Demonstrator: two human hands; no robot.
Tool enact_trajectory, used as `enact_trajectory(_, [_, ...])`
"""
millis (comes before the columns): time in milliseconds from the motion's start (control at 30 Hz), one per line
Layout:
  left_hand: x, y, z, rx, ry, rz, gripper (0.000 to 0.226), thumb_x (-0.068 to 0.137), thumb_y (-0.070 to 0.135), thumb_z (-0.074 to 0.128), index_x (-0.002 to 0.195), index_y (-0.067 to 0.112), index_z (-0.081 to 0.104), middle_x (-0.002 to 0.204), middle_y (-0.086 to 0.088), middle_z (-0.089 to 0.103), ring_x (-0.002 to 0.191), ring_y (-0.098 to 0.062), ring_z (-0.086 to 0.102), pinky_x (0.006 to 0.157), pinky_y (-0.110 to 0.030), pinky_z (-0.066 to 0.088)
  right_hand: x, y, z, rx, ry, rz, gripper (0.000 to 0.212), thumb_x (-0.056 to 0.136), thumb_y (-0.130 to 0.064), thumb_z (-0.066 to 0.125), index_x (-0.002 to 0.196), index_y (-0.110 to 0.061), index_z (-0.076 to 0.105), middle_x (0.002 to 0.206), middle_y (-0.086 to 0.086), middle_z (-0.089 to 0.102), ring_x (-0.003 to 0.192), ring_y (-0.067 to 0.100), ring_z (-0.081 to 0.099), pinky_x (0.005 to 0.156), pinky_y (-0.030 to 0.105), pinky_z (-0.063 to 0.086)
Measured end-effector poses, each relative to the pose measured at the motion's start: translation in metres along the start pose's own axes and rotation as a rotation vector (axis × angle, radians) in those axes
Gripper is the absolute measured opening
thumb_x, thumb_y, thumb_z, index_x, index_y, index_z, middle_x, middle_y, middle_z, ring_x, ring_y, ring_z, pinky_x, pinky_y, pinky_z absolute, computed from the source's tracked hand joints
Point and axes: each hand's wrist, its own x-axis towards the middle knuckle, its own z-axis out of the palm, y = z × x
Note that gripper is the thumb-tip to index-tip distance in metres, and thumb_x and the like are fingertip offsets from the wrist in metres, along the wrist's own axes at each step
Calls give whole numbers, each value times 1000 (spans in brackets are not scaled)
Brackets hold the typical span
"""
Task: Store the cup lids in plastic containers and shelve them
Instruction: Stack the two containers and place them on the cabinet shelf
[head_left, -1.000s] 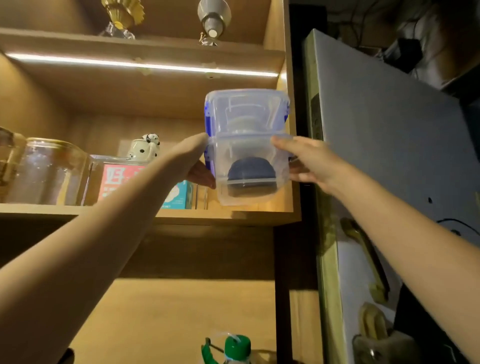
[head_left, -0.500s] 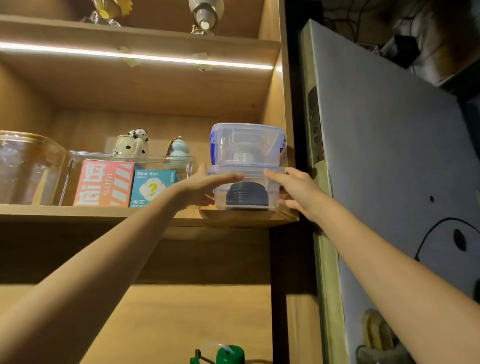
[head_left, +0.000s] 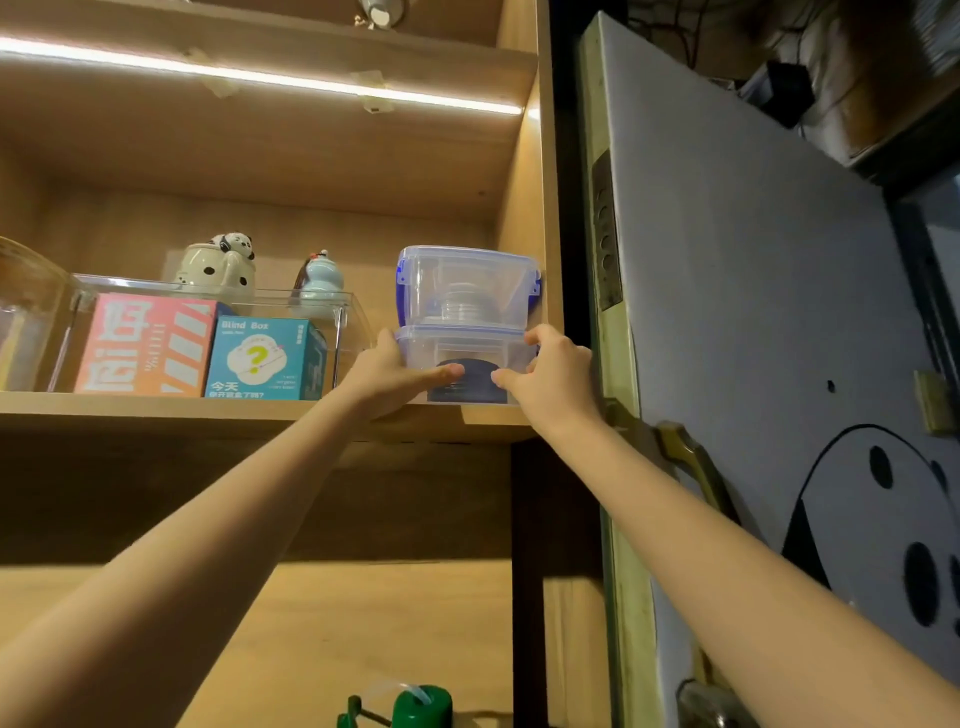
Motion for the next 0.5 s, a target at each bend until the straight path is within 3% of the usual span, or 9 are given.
enact_trajectory(133, [8,-2,-1,1,-67,-103,93,78,37,68,141,5,8,144,-13,35,129,-28,40,98,-33,39,-7,3,4,5,-41,-21,44,84,-21,66,123,-10,51,120,12,62,106,27,62,85,38,55])
enact_trajectory(300, [14,-4,3,27,-107,-154,101,79,41,65,144,8,-5,152,-11,16,136,-31,28,110,-40,27,-12,4,11,-8,-71,-23,35,88,-20,60,120,-7,54,121,14,61,109,28,60,86,36,53])
enact_trajectory(433, [12,-3,6,70,-115,-151,107,84,42,59,141,7,-25,157,-13,2,141,-33,18,116,-41,13,-17,4,13,-5,-44,-9,31,91,-20,56,119,-6,56,119,14,62,109,27,60,86,34,52])
enact_trajectory(500, [9,-1,6,75,-113,-161,108,85,43,57,140,6,-28,157,-14,6,140,-33,22,115,-41,17,-19,4,13,-12,-47,-9,31,91,-19,55,120,-6,56,120,14,62,110,26,59,87,32,52])
